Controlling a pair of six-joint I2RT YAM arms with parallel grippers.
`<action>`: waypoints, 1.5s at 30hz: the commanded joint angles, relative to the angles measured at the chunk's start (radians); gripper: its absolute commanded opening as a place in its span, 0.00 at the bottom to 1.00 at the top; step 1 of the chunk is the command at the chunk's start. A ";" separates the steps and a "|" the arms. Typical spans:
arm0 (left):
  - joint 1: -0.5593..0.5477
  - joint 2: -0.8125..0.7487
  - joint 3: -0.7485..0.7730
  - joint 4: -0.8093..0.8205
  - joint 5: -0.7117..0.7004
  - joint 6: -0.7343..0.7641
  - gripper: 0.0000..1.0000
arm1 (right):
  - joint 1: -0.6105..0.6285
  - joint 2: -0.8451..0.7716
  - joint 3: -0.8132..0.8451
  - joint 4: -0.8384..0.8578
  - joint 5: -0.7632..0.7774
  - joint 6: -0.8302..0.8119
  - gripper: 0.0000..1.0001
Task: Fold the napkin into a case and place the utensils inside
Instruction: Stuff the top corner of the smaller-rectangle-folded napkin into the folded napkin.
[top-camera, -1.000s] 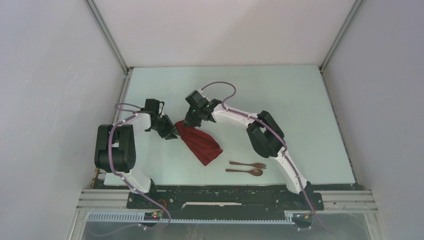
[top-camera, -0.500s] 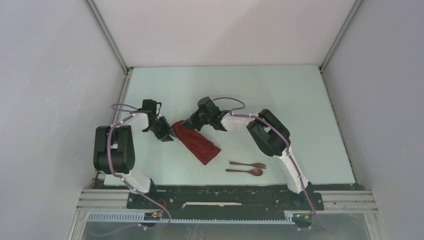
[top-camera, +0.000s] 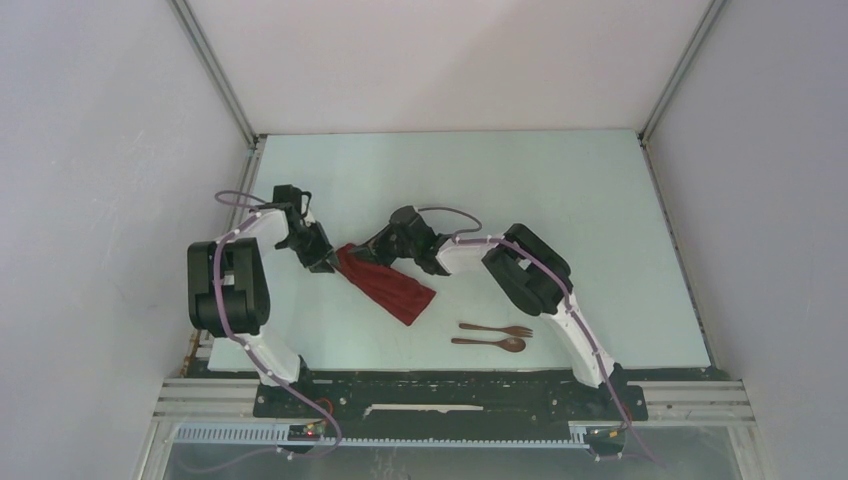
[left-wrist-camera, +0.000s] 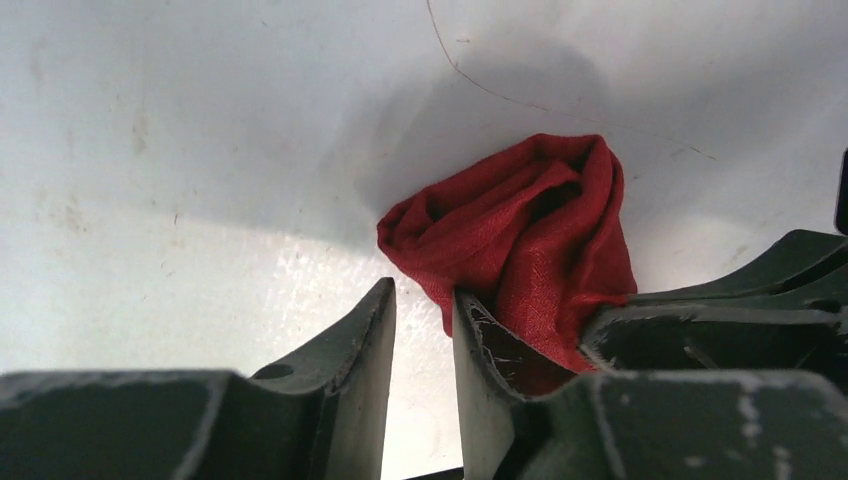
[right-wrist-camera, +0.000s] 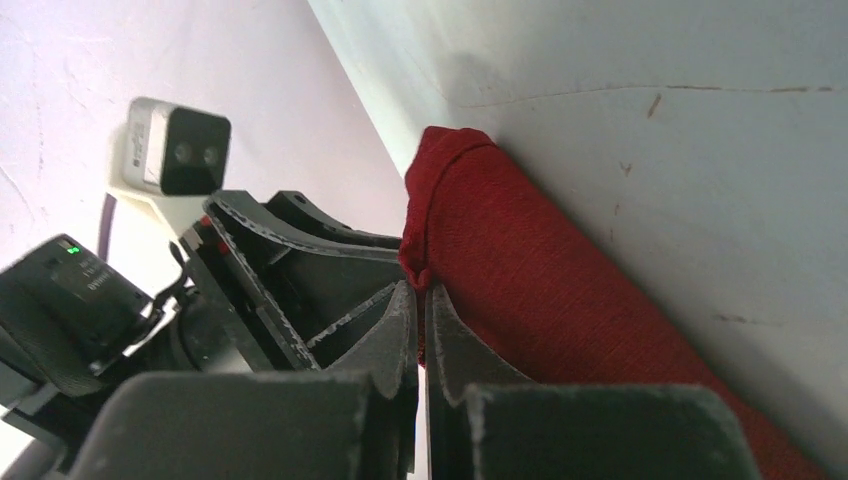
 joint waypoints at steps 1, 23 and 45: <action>-0.002 0.037 0.039 -0.042 -0.007 0.055 0.33 | 0.035 0.043 -0.002 0.060 -0.006 0.019 0.00; -0.005 -0.296 -0.080 -0.068 -0.128 0.011 0.40 | 0.057 -0.003 -0.011 0.068 -0.125 -0.732 0.50; 0.067 -0.287 -0.142 0.015 -0.099 -0.045 0.37 | 0.067 0.043 0.175 -0.155 -0.169 -1.178 0.53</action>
